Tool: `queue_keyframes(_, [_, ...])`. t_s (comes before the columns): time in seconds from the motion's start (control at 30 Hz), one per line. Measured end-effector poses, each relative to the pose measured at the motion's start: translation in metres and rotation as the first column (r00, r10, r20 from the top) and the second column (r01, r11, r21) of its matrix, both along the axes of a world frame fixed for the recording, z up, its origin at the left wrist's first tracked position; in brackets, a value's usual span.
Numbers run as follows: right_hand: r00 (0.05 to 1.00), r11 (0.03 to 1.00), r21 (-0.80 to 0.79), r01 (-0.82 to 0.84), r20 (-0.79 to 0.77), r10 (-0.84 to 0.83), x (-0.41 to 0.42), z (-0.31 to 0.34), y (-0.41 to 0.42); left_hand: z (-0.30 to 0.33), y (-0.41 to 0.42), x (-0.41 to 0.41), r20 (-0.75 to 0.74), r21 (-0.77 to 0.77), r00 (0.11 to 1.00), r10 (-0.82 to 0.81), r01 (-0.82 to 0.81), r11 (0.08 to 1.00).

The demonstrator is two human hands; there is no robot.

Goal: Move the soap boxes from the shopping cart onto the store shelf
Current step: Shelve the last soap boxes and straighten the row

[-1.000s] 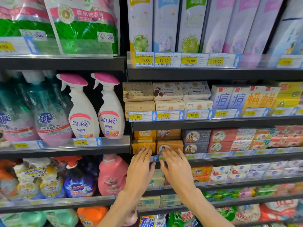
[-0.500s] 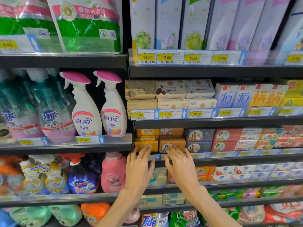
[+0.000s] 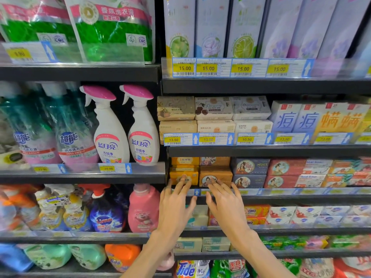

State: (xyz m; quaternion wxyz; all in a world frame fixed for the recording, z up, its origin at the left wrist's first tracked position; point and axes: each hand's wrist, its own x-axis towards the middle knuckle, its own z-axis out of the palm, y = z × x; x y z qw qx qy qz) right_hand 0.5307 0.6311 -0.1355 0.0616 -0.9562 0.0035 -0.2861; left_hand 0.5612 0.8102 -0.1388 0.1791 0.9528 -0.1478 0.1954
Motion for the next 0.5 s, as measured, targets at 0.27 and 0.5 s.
queue_keyframes(0.27, [1.000,1.000,0.001,-0.017,0.013,0.017,-0.002,0.003,-0.002,0.008,0.002,-0.003,0.017,0.049,1.000,0.011,-0.012,0.999])
queue_keyframes(0.5, [0.977,0.979,0.017,-0.201,0.070,0.200,-0.011,0.011,0.001,0.010,0.013,-0.030,0.080,0.020,0.997,-0.003,0.001,1.000])
